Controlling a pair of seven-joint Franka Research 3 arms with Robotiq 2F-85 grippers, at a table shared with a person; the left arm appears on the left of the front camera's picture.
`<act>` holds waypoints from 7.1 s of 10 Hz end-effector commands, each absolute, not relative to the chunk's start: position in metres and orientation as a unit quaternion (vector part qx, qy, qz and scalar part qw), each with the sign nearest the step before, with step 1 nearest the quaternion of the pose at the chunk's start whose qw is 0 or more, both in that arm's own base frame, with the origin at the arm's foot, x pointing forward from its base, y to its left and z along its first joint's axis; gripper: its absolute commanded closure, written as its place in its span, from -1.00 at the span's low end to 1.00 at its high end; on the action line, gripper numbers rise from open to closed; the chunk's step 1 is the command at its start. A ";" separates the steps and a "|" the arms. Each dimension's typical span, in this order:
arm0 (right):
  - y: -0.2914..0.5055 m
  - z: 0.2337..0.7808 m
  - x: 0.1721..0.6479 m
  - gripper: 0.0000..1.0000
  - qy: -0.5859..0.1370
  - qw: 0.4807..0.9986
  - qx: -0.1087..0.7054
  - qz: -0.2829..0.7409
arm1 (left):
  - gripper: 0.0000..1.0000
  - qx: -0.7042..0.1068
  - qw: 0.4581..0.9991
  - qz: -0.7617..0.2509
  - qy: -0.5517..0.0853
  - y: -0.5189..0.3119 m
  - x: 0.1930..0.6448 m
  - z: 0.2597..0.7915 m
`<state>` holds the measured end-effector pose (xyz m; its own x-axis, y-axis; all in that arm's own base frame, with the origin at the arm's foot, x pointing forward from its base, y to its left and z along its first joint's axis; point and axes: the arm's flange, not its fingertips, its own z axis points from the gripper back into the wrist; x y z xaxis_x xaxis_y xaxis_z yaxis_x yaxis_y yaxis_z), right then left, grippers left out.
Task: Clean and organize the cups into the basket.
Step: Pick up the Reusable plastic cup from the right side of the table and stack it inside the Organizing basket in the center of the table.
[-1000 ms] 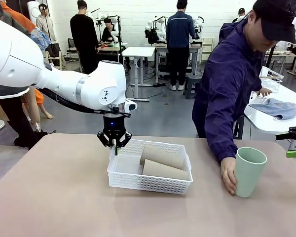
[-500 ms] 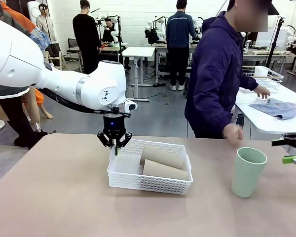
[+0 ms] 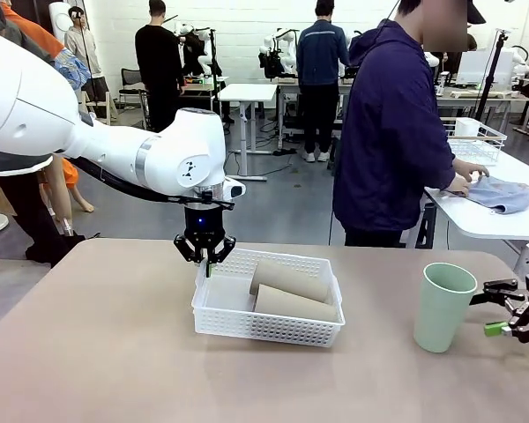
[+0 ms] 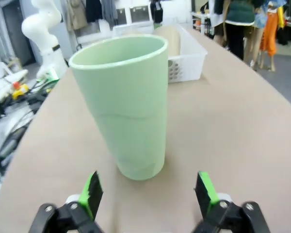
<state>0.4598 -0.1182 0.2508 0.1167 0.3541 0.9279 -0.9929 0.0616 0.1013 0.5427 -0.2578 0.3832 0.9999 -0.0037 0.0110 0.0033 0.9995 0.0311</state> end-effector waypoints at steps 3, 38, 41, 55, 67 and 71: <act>-0.102 0.245 0.461 -1.00 -0.398 0.601 0.412 0.557 | 1.00 0.016 1.000 -0.003 -0.007 -0.257 0.542 0.385; -0.021 0.458 0.474 -0.65 -0.404 0.620 0.384 0.553 | 1.00 0.016 1.000 -0.003 -0.007 -0.257 0.542 0.385; 0.095 0.537 0.493 -0.65 -0.293 0.596 0.324 0.674 | 1.00 0.016 1.000 -0.003 -0.007 -0.257 0.542 0.385; 0.339 0.428 0.533 -0.65 0.044 0.613 0.213 0.760 | 1.00 0.016 1.000 -0.003 -0.007 -0.257 0.542 0.385; 0.333 0.392 0.550 -1.00 0.076 0.617 0.235 0.747 | 1.00 0.016 1.000 -0.003 -0.007 -0.257 0.542 0.385; 0.305 0.427 0.540 -1.00 0.014 0.611 0.246 0.752 | 1.00 0.016 1.000 -0.003 -0.007 -0.257 0.542 0.385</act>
